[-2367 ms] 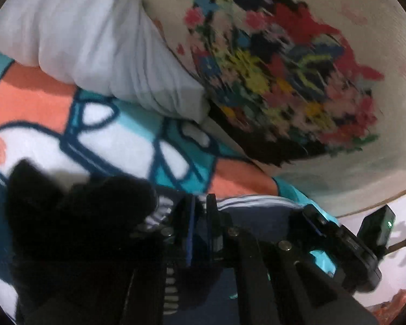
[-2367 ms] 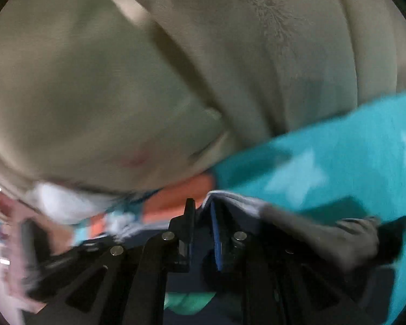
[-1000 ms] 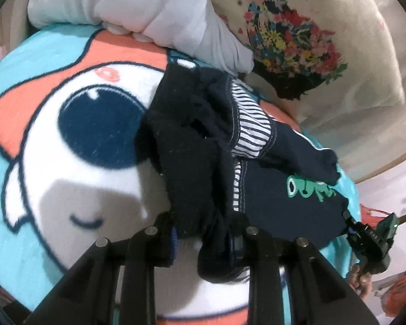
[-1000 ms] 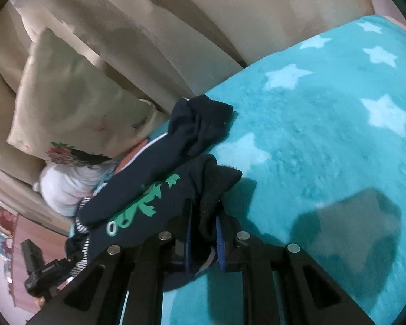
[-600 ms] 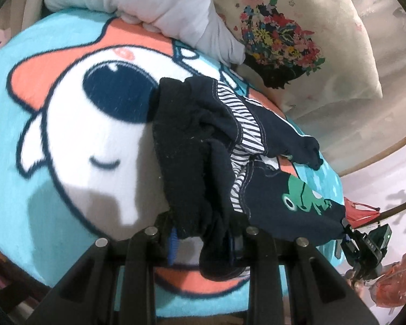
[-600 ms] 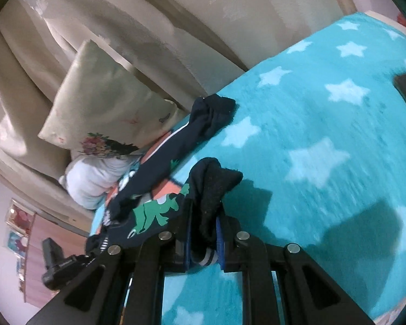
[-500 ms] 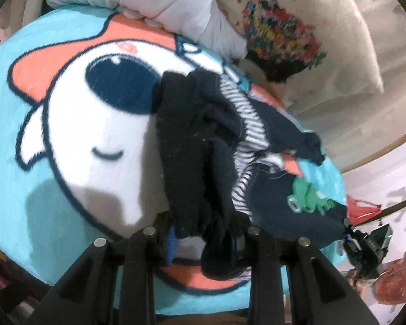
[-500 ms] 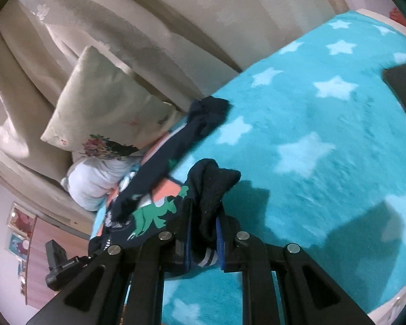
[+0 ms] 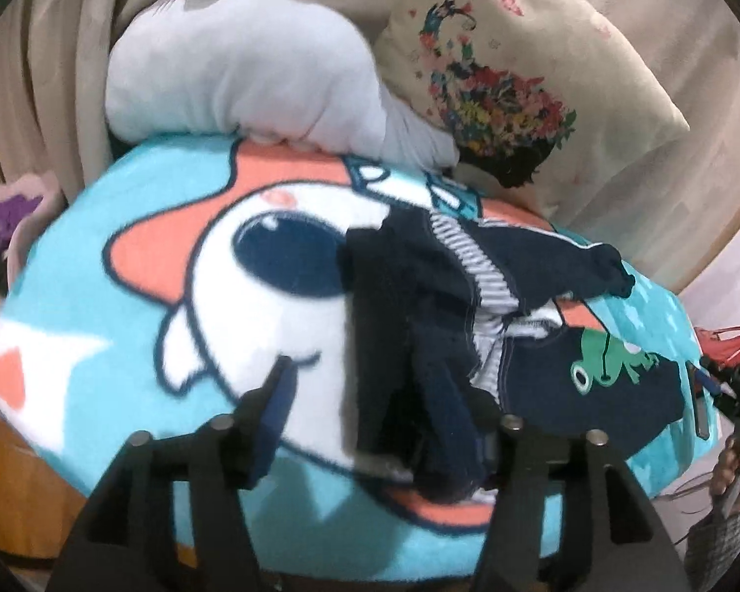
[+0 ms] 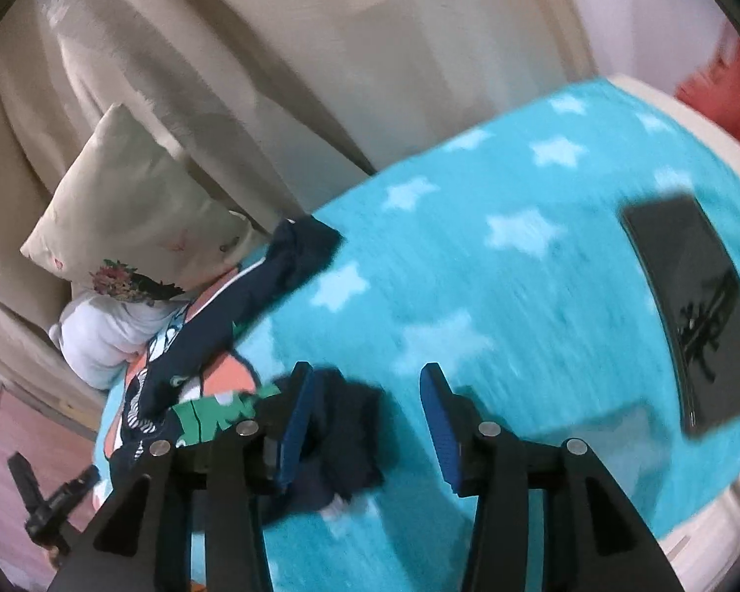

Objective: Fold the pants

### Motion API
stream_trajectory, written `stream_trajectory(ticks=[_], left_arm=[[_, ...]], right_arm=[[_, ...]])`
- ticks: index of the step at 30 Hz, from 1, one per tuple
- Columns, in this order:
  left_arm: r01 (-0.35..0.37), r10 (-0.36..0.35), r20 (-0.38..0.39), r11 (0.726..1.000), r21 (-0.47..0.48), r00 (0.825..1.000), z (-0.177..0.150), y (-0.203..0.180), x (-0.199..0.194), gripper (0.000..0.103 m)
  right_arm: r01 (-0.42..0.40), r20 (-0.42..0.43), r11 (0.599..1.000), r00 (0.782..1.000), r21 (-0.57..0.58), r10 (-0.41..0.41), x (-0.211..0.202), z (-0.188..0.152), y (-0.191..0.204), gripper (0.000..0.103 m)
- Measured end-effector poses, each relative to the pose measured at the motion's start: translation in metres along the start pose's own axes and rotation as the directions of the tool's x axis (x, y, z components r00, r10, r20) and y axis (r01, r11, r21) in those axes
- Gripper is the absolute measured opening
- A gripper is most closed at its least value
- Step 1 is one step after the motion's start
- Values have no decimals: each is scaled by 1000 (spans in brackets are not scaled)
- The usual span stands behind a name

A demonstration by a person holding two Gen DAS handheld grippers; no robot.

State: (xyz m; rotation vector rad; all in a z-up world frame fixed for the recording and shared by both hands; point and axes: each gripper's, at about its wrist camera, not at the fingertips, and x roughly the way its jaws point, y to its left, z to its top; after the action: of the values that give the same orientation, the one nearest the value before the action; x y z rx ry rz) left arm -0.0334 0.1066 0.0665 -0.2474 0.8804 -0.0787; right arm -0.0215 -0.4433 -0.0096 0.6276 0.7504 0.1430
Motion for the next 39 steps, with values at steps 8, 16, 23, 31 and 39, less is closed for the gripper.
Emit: stream_trajectory(ticks=[8,16,23,31,39], left_arm=[[17,-17,-27,1000,18,1000,38,-25,32,68],[63,-61,-79,998,18,995,40,-42,51,68],[43,-42,-83,999,7,996,47,-36,57,68],[20,-18,-87,999,29,996,36,-45,58,68],[-145,141,43,984,106,989,21,-65,33,73]], right_arm=[[14,-81,993,996,-114,-23,84,65,32,65],[7,-208,994,978,-108,-30,181,87,42,27],[-91,-136,995,987,-52,83,120,86,37,12],[102,-139,991,986,90,-89,100,59,-32,37],[48,8,999,999,13,-48,45,21,-2,47]])
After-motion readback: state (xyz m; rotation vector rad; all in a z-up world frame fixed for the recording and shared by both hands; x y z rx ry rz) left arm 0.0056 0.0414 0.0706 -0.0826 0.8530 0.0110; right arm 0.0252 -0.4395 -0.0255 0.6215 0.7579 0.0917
